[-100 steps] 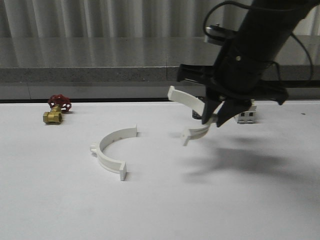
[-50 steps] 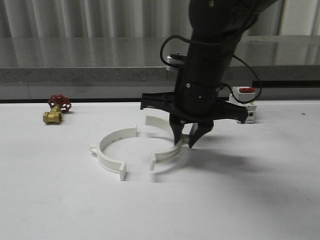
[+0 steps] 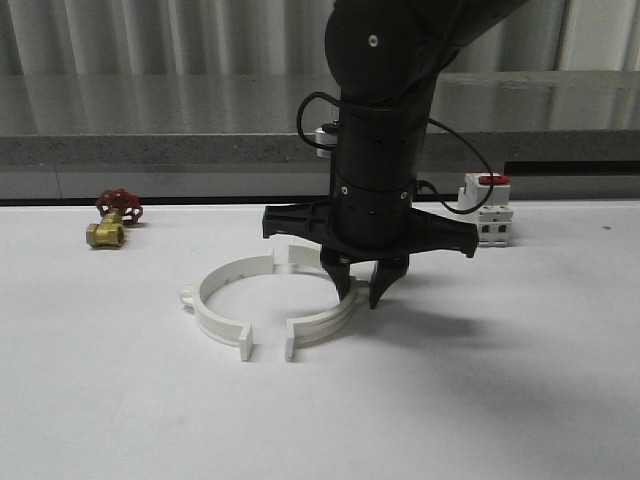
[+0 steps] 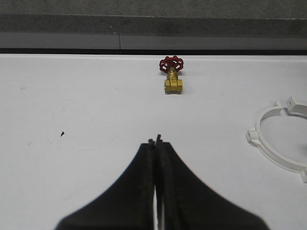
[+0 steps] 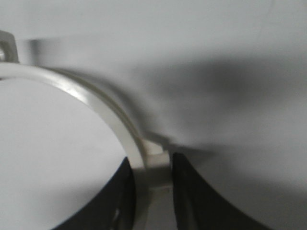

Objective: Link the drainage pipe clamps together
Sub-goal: 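Carry the clamp half toward the placed half and lower it, then press the right-held half against the placed half to close the ring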

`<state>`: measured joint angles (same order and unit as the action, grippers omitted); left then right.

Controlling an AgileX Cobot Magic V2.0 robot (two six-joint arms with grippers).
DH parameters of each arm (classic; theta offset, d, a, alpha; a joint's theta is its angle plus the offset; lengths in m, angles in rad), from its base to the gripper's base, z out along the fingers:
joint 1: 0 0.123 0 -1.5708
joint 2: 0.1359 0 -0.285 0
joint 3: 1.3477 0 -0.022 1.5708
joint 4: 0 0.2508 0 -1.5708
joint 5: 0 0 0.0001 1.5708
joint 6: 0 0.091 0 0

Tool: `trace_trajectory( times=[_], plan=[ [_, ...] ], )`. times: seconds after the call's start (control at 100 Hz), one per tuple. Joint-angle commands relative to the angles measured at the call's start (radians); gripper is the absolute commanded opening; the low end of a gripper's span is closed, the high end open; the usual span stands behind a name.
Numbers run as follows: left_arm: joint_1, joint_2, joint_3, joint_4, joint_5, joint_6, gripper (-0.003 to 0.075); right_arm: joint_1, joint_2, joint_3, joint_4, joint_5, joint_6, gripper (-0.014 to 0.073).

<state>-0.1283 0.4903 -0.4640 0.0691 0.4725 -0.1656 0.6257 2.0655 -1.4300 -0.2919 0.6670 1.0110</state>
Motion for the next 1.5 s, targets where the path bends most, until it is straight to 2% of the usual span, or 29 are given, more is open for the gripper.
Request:
trace_trajectory(
  times=[0.0,0.63,1.01,1.11,1.28,1.34,1.49],
  plan=[
    [0.001,0.001,-0.03,-0.005,-0.071,-0.002,-0.002,0.002,-0.051,-0.034,-0.034,-0.024,0.014,0.0089],
    [0.001,0.001,-0.03,-0.005,-0.071,-0.002,-0.002,0.057,0.003,-0.035,-0.048,-0.055,0.129,0.0089],
    [0.001,0.001,-0.03,-0.005,-0.071,-0.002,-0.002,0.069,0.003,-0.035,-0.048,-0.048,0.134,0.0098],
    [0.001,0.001,-0.03,-0.005,-0.071,-0.002,-0.002,0.069,0.003,-0.035,-0.048,-0.051,0.134,0.0172],
    [0.001,0.001,-0.03,-0.005,-0.071,-0.002,-0.002,0.069,0.003,-0.035,-0.058,-0.062,0.131,0.0445],
    [0.001,0.001,-0.03,-0.005,-0.071,-0.002,-0.002,0.069,0.003,-0.035,-0.058,-0.06,0.131,0.0516],
    [0.001,0.001,-0.03,-0.005,-0.071,-0.002,-0.002,0.069,0.003,-0.035,-0.059,-0.055,0.131,0.0545]
  ],
)
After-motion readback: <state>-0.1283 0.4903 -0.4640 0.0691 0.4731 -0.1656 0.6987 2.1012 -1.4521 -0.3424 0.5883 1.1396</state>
